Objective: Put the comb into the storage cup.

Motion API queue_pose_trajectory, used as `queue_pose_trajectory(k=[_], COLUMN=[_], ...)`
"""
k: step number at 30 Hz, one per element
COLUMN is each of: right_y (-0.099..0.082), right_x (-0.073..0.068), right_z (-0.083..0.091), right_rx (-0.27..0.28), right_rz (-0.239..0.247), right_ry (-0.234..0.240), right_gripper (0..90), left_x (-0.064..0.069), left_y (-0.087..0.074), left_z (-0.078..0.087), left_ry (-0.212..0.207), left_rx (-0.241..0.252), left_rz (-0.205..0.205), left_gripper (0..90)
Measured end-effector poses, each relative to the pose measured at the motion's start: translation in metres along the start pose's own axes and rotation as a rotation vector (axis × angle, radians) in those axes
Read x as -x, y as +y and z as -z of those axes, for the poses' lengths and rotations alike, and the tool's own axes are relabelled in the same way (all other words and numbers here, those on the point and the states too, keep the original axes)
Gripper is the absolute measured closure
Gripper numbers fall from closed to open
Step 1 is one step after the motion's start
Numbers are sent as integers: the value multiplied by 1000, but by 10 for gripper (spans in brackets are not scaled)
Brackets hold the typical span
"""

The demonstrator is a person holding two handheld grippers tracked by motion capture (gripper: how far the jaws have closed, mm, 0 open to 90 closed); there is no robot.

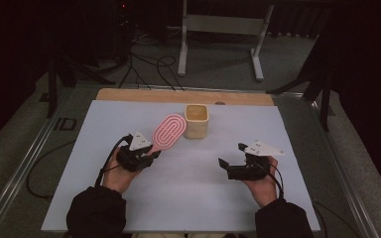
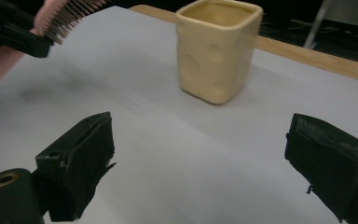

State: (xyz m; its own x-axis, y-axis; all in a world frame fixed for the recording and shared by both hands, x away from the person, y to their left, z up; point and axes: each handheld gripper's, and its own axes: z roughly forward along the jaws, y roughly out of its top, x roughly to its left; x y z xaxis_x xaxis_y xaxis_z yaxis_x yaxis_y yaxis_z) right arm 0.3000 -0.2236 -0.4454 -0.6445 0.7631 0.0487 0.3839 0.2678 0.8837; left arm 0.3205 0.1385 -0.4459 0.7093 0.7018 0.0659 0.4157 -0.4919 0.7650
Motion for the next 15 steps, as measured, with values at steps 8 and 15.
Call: queue_pose_trajectory(k=[8, 15], right_y=[17, 31], right_x=[-11, -22], right_z=[-16, -26], right_rx=[-12, -2], right_rz=[11, 7], right_ry=[41, 89], right_gripper=[73, 73], left_x=[3, 7], left_y=[1, 3], left_z=[1, -1], left_ry=[0, -7], left_rx=[17, 25], left_rz=[1, -4], left_gripper=[701, 701])
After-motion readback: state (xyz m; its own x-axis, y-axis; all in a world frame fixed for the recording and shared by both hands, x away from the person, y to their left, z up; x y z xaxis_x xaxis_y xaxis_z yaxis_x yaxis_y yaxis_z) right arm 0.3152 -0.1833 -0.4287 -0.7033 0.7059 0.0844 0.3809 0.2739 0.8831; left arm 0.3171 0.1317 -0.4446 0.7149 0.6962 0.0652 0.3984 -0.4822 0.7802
